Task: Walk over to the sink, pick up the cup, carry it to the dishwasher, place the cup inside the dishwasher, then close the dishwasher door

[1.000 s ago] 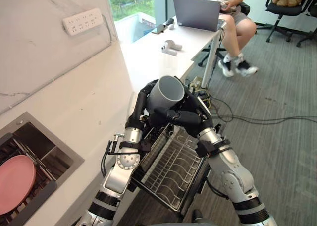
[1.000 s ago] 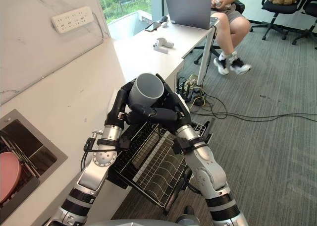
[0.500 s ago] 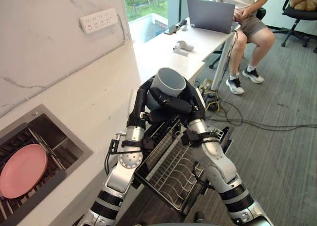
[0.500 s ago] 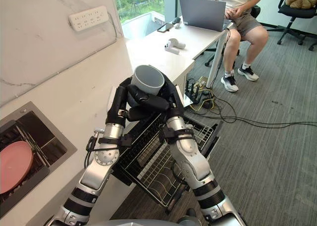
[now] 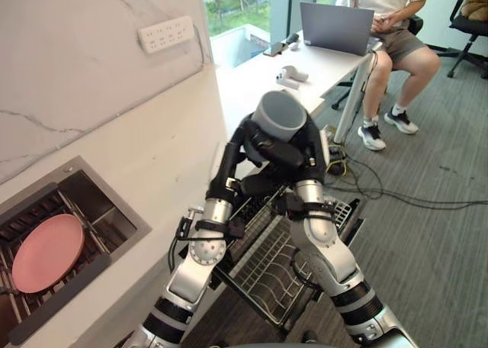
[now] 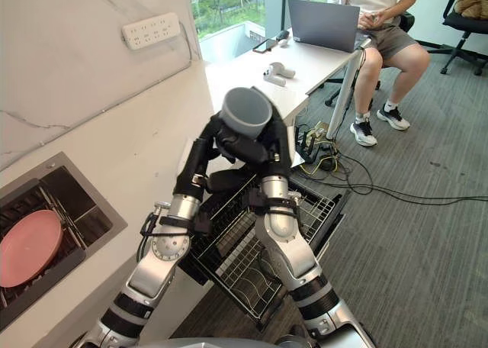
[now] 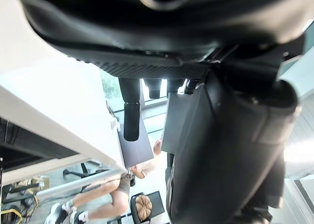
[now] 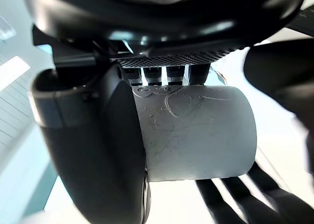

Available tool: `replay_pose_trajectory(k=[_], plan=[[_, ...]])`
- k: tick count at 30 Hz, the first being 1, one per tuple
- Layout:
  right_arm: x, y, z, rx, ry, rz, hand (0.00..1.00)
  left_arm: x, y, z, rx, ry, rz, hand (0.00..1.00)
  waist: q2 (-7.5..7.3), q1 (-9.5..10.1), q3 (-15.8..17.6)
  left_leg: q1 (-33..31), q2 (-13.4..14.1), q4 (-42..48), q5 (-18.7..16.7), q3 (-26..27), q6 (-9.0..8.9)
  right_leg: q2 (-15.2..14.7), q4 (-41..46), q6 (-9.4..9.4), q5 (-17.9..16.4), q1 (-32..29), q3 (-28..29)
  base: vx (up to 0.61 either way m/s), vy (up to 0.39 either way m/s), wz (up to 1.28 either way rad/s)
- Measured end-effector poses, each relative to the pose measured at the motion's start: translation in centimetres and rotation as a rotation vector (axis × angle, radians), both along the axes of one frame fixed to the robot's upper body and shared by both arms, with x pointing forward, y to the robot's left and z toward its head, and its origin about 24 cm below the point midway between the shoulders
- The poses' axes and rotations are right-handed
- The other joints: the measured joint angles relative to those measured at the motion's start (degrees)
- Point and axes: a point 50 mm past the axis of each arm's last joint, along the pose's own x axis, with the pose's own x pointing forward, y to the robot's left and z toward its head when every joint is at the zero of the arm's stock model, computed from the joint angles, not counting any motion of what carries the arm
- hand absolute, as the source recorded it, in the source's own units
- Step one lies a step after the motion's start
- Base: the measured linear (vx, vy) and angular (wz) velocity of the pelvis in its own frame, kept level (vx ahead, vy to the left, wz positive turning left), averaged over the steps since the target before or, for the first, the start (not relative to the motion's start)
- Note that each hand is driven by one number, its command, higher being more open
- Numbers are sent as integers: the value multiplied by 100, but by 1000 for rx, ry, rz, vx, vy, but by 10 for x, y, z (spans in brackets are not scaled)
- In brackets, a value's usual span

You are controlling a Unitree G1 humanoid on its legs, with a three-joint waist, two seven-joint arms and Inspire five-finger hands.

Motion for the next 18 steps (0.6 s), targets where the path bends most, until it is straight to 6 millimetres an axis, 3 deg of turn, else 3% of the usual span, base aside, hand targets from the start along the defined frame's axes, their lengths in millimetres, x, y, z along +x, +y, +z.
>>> replay_pose_trajectory(k=[1,3,6,8,13,15,18], plan=[[2,-7,4,8,-16,-48,0,-3,-1,-2,0,12,-17,100,12,0,-8,0,-1,-4,3,-1,1,0,0,0,0,0,-2,0,0,0],[3,-42,18,44,-84,-270,0,-11,-1,-10,-23,55,-45,100,23,1,-15,-1,0,-27,26,-33,1,2,0,0,0,9,-39,-21,-7,7],[-4,-83,23,75,-115,-510,0,-13,5,-14,-60,85,-41,100,27,-10,-17,-11,0,-40,42,-51,5,2,-1,0,0,13,-66,-33,-6,5],[-10,-100,19,101,-103,-609,0,-15,6,-14,-86,90,-54,100,31,-22,-19,-22,3,-41,43,-55,6,3,-2,0,0,6,-73,-34,-3,1],[-26,-119,-6,77,-16,-682,0,-23,3,-13,-214,141,-206,100,41,-30,-25,-75,29,-42,43,-67,6,11,-3,-1,-1,-38,-93,-14,-5,1],[-29,-120,-18,34,27,-617,0,-27,1,-22,-275,237,-302,100,52,-33,-32,-108,35,-42,45,-76,6,8,-2,0,0,-64,-103,-4,-10,4],[-28,-117,-41,-44,137,-438,0,-39,-1,-53,-282,453,-430,100,53,-41,-33,-150,35,-40,46,-99,6,4,-2,1,0,-83,-133,-7,-5,5]])
